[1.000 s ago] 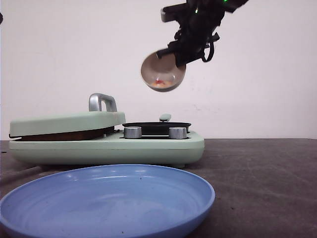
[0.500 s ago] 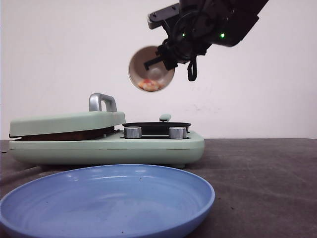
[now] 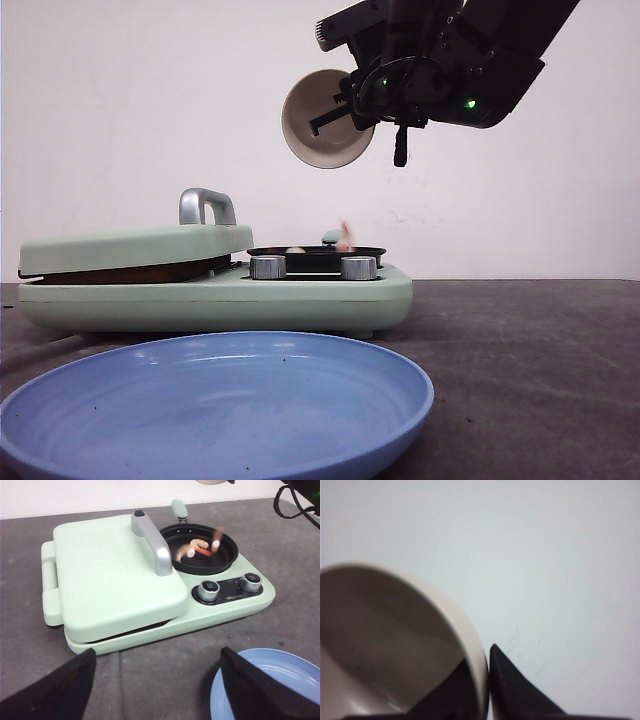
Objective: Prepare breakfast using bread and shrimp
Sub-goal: 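Tilt the bowl with the right gripper to pour shrimp into pan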
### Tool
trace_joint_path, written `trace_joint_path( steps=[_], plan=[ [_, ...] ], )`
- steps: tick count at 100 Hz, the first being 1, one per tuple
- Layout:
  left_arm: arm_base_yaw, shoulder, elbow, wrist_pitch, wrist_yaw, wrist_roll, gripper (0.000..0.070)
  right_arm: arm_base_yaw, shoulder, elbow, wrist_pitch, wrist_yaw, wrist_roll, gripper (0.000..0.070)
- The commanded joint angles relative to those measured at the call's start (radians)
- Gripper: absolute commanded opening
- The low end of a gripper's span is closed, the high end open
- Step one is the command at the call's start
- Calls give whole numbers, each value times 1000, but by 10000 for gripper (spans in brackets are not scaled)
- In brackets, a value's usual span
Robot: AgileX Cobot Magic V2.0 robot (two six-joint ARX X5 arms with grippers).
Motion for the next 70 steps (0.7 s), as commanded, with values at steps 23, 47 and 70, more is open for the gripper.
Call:
trace_joint_path(
  steps=[23,47,70],
  plan=[
    [-2,0,3,11,-2,16,422,8,21,13,9,11,-2,4],
    [-2,0,3,11,-2,16,422,7,-34,14,-177,61,73,4],
    [-2,0,3,11,-2,6,422,-39,-183,27,-503,54,295,4]
  ],
)
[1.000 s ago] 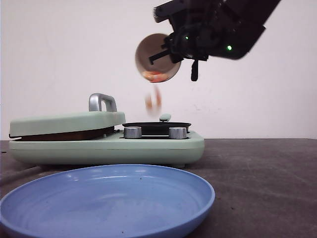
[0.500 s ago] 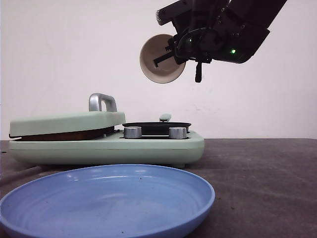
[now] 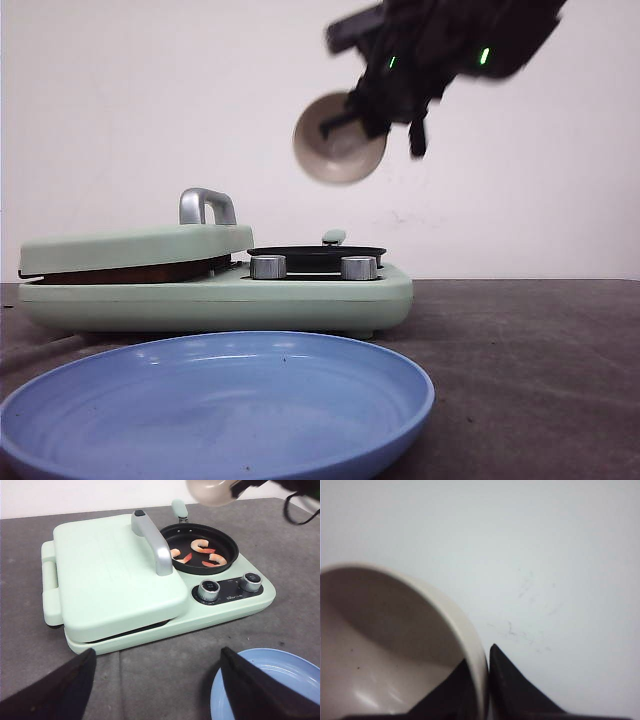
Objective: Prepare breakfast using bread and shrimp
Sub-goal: 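Tilt the bowl with the right gripper to pour shrimp into pan, then carry the empty bowl back beside the appliance with the right gripper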
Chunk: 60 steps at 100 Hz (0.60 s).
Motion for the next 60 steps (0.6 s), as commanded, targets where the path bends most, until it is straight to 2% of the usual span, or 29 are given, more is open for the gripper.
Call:
trace_joint_path(
  steps=[1,31,51,60],
  plan=[
    [-2,0,3,11,-2,4,422,-16,-44,30,-81,1,130,4],
    [-2,0,3,11,-2,-11,422,-154,-255,142,-642,-139,330,4],
    [-2,0,3,11,-2,-10,422,-303,-275,310,-1036,-338,443,4],
    [-2,0,3,11,-2,-10,422,-358,-273,341,-1133,-423,476,4]
  ],
)
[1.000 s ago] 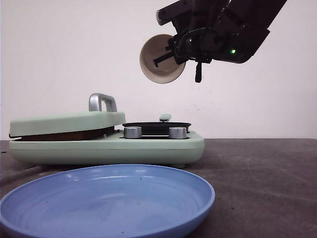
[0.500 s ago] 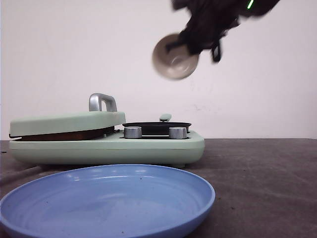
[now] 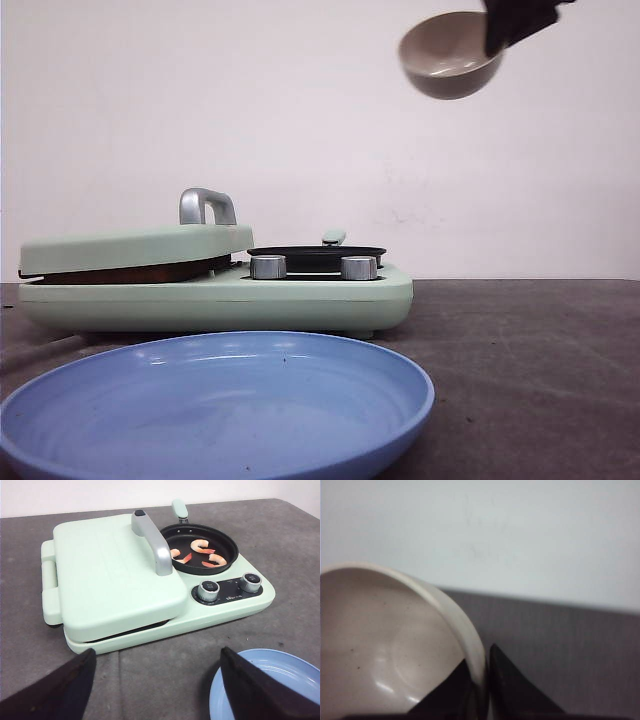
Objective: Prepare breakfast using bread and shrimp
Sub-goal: 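Carry the empty bowl back beside the appliance with the right gripper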
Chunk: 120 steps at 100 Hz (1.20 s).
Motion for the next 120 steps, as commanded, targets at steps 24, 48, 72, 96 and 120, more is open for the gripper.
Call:
trace_joint_path(
  steps=[24,48,72,96,120],
  plan=[
    [-2,0,3,12,-2,-2,423,-153,59,34,-256,-247,113,4],
    [-2,0,3,12,-2,-2,422,-187,216,34,-353,-396,142,4],
    [-2,0,3,12,-2,-2,422,-165,365,34,-359,-396,141,4],
    [-2,0,3,12,-2,4,423,-159,442,34,-338,-381,138,4],
    [-2,0,3,15,-2,6,423,-158,475,34,-341,-354,137,4]
  ],
)
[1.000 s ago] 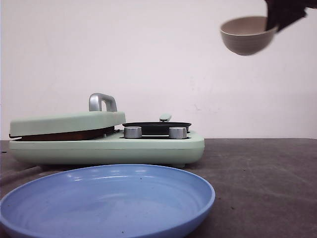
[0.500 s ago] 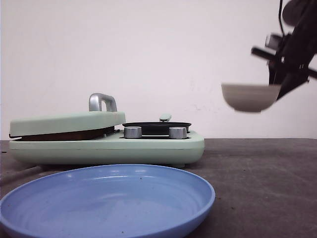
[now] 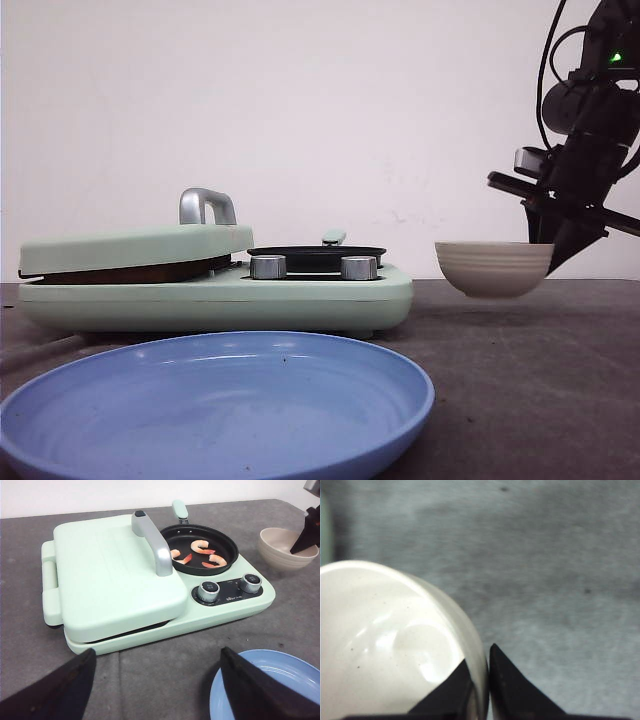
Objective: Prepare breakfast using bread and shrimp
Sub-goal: 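Carry the empty bowl back beside the appliance with the right gripper, then set the bowl on the table and open the right gripper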
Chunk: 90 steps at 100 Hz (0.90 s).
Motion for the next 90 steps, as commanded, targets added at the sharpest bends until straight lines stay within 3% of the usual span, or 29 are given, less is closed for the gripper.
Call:
trace_joint_path(
  steps=[1,73,90],
  plan=[
    [-2,0,3,12,-2,5,423,0,28,21,3,1,4,4],
    [-2,0,3,13,-2,5,423,0,54,21,0,4,-6,5],
    [-2,0,3,13,-2,5,423,0,54,21,1,4,-10,55]
  ],
)
